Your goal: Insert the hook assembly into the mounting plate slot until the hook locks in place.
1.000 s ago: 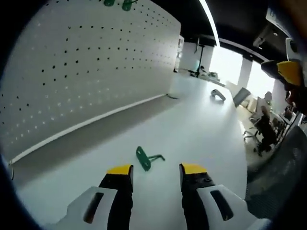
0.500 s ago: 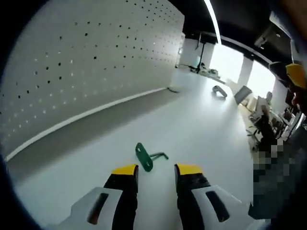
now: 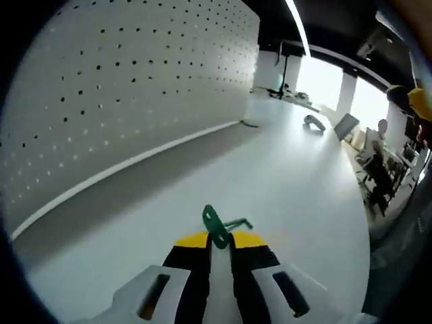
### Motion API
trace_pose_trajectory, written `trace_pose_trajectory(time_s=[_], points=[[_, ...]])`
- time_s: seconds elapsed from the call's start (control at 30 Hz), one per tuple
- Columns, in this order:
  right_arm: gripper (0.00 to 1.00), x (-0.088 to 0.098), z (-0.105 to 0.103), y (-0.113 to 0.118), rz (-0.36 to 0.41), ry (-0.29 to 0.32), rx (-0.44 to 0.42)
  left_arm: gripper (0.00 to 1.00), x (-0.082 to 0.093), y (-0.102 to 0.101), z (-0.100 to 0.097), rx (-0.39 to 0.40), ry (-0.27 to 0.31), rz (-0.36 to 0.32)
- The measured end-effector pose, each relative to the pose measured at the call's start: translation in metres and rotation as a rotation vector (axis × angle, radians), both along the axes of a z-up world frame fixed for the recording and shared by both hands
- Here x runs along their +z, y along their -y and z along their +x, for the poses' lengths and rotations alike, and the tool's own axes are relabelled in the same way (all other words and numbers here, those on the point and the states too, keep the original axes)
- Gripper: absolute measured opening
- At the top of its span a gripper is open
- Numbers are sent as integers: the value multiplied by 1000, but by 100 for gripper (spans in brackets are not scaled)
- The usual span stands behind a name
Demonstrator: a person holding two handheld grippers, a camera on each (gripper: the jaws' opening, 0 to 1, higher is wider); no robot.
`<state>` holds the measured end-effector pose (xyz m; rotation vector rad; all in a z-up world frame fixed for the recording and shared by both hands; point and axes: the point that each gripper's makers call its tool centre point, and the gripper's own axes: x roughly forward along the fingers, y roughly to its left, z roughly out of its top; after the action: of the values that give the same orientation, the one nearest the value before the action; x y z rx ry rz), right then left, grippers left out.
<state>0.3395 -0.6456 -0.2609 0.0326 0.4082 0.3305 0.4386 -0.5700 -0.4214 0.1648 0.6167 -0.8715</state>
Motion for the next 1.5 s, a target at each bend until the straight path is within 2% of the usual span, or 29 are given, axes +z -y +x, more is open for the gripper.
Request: trace_pose_trajectory(time_s=[0.2, 0.6, 0.8, 0.97, 1.07, 1.23, 1.5], points=[[16, -2, 2, -3, 0, -5, 5, 4, 0, -2, 3, 2, -2, -2], [15, -5, 4, -4, -2, -16, 21, 3, 5, -9, 7, 18, -18, -9], [16, -3, 7, -7, -12, -10, 44, 2, 16, -16, 12, 14, -10, 8], [15, -4, 10, -11, -17, -9, 62, 1, 31, -21, 9, -23, 20, 23], [15, -2, 12, -17, -18, -1, 78, 1, 33, -26, 7, -30, 32, 35], [15, 0, 13, -26, -20, 3, 109, 1, 37, -32, 0, -23, 5, 27], [16, 5, 12, -40, -26, 17, 150, 1, 60, -48, -7, 6, -2, 7]])
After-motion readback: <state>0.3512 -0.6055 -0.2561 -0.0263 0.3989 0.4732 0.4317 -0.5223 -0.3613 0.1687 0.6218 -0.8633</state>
